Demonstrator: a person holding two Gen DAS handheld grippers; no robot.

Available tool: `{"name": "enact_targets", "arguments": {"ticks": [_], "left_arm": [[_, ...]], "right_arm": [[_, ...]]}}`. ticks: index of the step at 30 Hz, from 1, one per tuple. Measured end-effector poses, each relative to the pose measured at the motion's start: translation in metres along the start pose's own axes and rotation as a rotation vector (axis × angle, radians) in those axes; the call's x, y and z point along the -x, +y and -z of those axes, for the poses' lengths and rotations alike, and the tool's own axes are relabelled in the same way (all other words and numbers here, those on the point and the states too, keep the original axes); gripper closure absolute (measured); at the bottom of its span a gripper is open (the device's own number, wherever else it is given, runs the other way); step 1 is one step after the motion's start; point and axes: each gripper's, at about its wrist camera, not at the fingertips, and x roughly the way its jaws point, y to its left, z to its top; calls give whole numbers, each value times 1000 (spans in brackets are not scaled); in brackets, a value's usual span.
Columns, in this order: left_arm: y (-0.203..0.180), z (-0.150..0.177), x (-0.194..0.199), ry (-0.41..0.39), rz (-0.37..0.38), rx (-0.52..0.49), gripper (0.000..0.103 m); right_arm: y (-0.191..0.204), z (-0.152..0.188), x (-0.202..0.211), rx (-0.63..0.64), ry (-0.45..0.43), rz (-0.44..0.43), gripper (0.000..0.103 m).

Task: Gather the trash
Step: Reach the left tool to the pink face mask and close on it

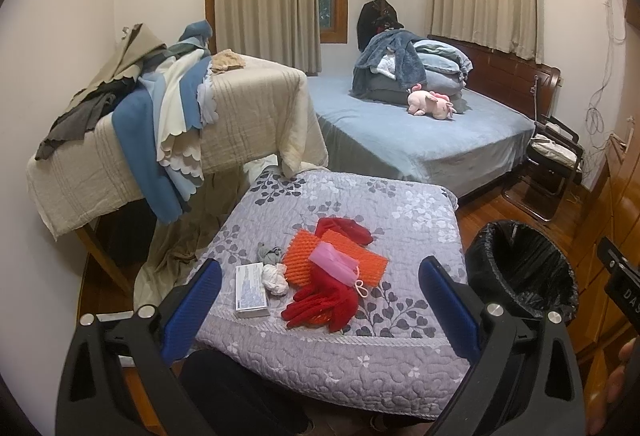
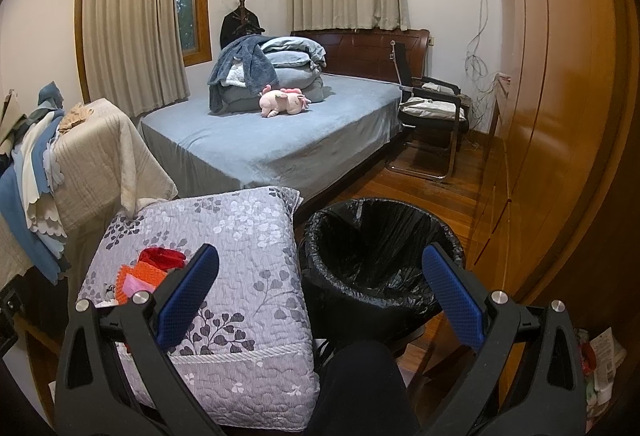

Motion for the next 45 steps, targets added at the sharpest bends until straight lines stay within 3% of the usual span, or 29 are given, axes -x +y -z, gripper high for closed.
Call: {"name": "enact_targets", "arguments": {"ticks": [11, 24, 27, 30, 33, 37, 45], "left_arm": [[33, 15, -50, 107, -28, 68, 6], [35, 24, -133, 236, 1, 62, 6], [34, 25, -153, 261, 22, 69, 9], [29, 26, -171, 284, 35, 68, 20], [25, 27, -185, 302, 38, 60, 21], [17, 28, -206, 322, 58, 46, 37], [8, 35, -251, 390, 106, 41, 38]], "right_arm": [[28, 15, -49, 84, 89, -71, 5], [78, 40, -136, 170, 246, -184, 5], [82, 45, -153, 188, 265, -174, 5], [84, 47, -168, 196, 277, -169, 5], [87, 49, -181, 201, 283, -174, 5], [96, 55, -199, 209, 297, -184, 5], [111, 61, -223, 227, 329, -205, 5]]}}
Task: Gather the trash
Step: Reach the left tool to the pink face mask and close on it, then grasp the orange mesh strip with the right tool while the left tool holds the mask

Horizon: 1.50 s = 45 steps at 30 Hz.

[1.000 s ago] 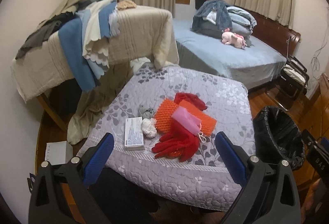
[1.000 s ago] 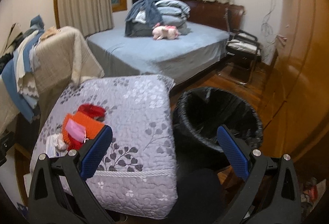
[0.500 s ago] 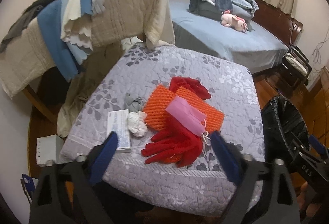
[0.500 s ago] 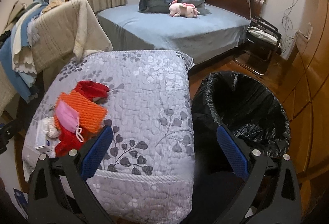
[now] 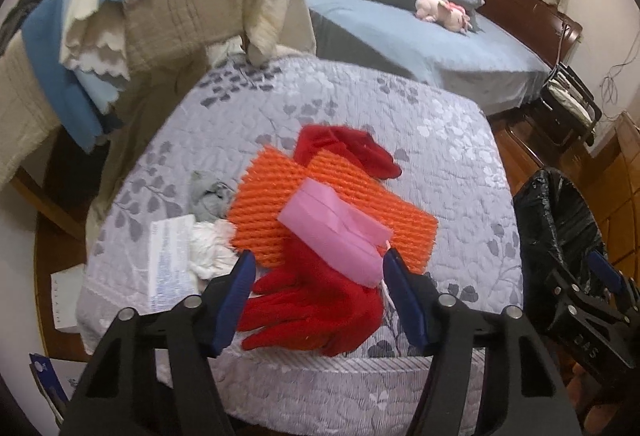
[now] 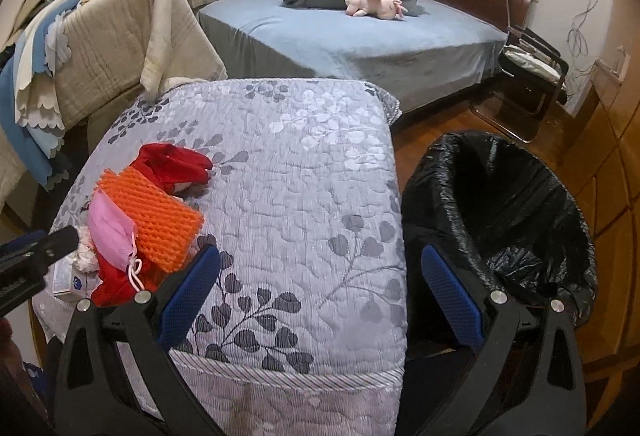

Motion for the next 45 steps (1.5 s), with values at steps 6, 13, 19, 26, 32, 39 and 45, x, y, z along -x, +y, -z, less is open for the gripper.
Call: {"name": "enact_targets", "arguments": {"ticks": [6, 13, 19, 26, 32, 39, 45], "left_arm": [[2, -6, -28, 32, -9, 2, 44], [7, -14, -43, 58, 6, -5, 86], [12, -14, -29, 26, 8, -13, 99], [35, -19, 4, -51, -25, 27, 99], [62, -17, 7, -69, -52, 63, 100], [75, -21, 5, -86, -41, 58, 100], [84, -17, 2, -69, -30, 84, 100]], "right_arm": [[8, -5, -13, 12, 9, -15, 5], [23, -7, -25, 28, 22, -36, 5], [39, -10, -23, 44, 15, -92, 5], [68, -12, -21, 79, -1, -164, 11], [98, -11, -30, 122, 14, -224, 18], [133, -7, -53, 176, 45, -241, 18], [151, -1, -83, 216, 148, -240, 45]]}}
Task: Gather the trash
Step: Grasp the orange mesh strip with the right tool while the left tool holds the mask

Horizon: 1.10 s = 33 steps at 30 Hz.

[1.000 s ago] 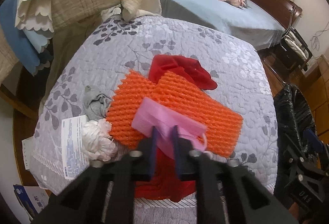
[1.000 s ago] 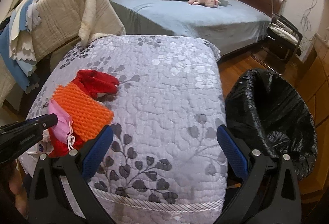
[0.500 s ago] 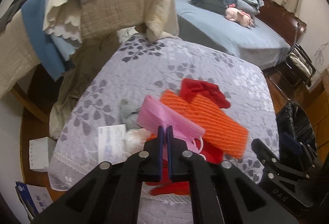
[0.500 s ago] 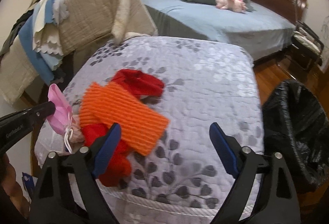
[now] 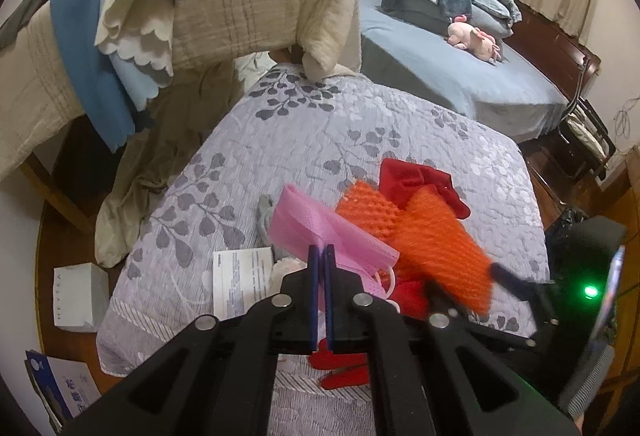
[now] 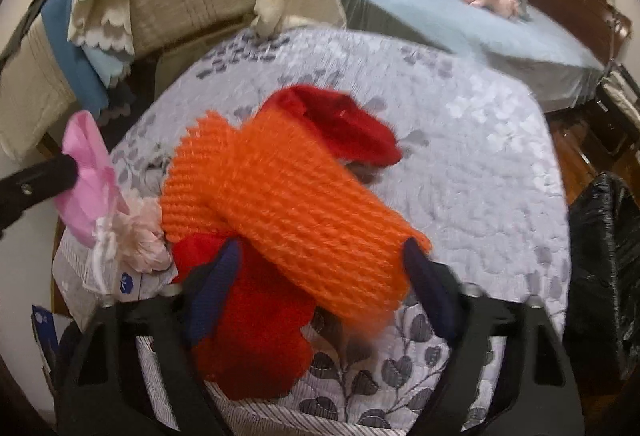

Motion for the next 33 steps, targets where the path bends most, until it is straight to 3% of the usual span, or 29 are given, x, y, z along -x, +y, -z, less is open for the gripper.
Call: {"name": "enact_targets", "arguments": {"ticks": [1, 7, 22, 30, 33], "left_arm": [[1, 1, 0, 0, -1, 3, 100], [0, 5, 4, 1, -1, 2, 100], [-27, 7, 26, -25, 14, -38, 100], [-42, 13, 35, -28, 25, -60, 100], [-43, 16, 33, -16, 27, -60, 100]], "right_arm": [[-2, 1, -4, -7, 22, -18, 56], [-14, 8, 0, -46, 24, -64, 87], [-45, 7, 65, -96, -69, -100, 91], [-59, 19, 58, -110, -43, -48, 84], [-67, 26, 57, -136, -39, -62, 88]]}}
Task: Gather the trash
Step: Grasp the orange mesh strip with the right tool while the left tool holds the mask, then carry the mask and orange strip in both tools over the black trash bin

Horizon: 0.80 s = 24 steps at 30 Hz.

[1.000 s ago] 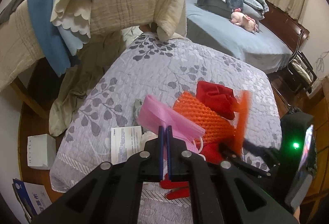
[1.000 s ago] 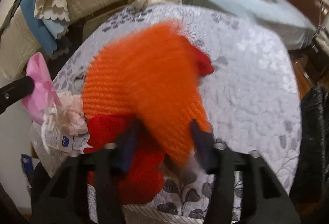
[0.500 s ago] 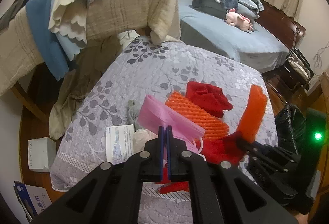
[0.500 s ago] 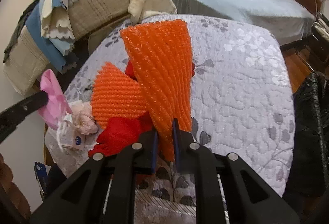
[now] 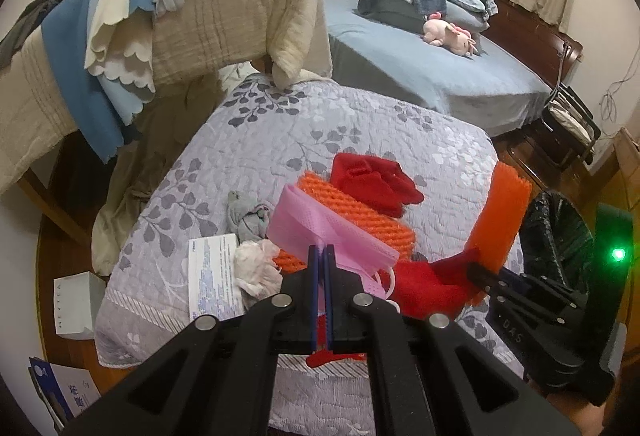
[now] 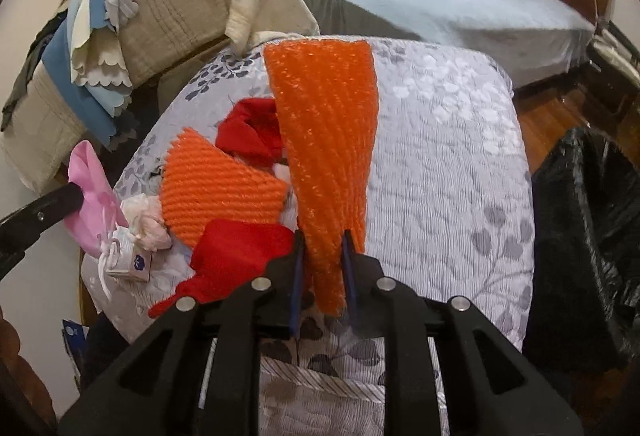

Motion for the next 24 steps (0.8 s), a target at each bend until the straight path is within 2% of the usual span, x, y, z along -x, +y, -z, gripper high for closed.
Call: {"name": "enact_targets", "arguments": {"ticks": [3, 4, 8, 11, 14, 18, 24], "left_arm": [[-3, 2, -3, 8, 3, -6, 100], [-4, 2, -3, 9, 3, -8, 100], [-9, 1, -3, 10, 9, -13, 100], [-14, 1, -3, 11, 13, -23, 100], [-19, 4, -4, 17, 15, -33, 100], [-21, 6, -5, 26, 13, -41, 100], [-22, 6, -5, 27, 16, -40, 100]], "right_arm": [[-2, 1, 4, 7, -11, 3, 88], [-3, 1, 6, 5, -17, 7, 85], [-12, 1, 10, 4, -15, 4, 87], [-16, 4, 9, 6, -16, 34, 79], [-26, 8, 8, -22, -7, 22, 89], [-26, 10, 14, -10, -29, 29, 91], [-34, 12, 5, -34, -10, 28, 93]]}}
